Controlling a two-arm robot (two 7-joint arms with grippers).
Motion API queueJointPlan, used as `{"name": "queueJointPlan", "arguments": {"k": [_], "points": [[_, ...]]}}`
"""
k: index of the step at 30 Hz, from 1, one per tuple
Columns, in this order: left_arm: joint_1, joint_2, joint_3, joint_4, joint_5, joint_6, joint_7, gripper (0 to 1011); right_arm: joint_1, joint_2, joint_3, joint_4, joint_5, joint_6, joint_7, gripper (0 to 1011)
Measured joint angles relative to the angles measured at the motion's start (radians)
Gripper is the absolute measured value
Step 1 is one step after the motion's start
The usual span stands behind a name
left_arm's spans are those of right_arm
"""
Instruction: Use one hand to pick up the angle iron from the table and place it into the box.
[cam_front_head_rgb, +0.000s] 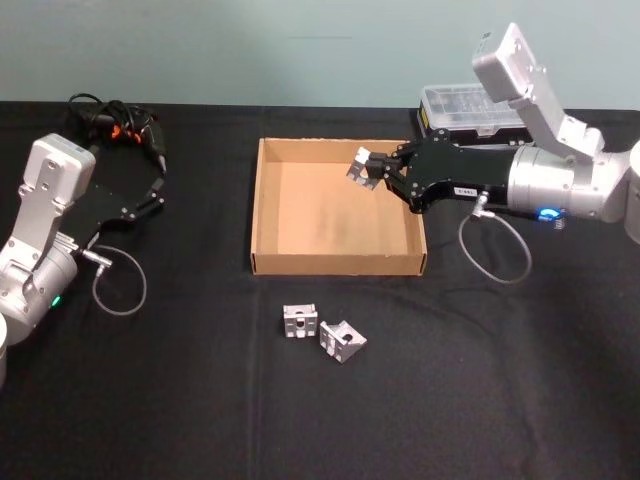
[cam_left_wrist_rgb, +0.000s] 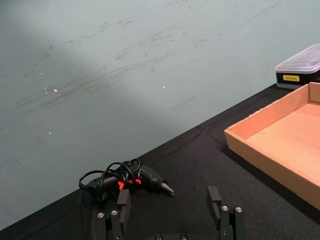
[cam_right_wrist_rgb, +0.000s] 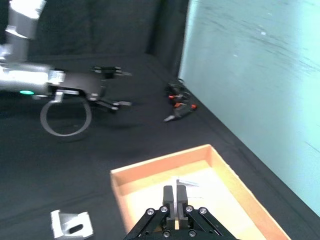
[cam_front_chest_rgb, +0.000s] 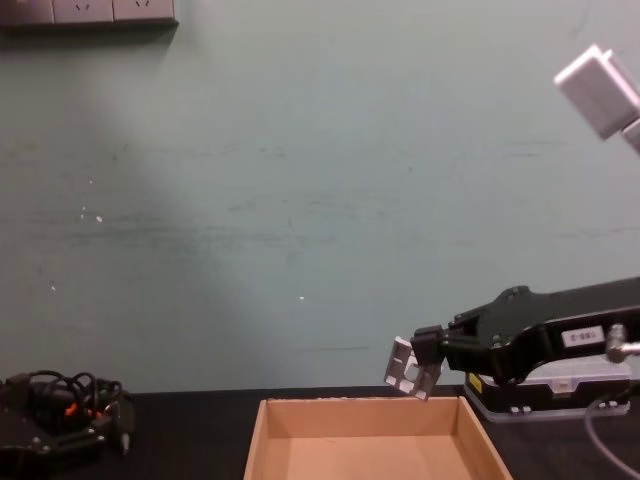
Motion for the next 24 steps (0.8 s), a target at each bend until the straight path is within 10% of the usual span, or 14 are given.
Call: {"name": "queueJointPlan", "arguments": {"k": [24], "points": [[0.000, 0.000, 0.000, 0.000, 0.000, 0.000, 0.000, 1000, 0.019, -0.162, 0.017, 0.242, -0.097, -0.024, -0.105, 40]]}}
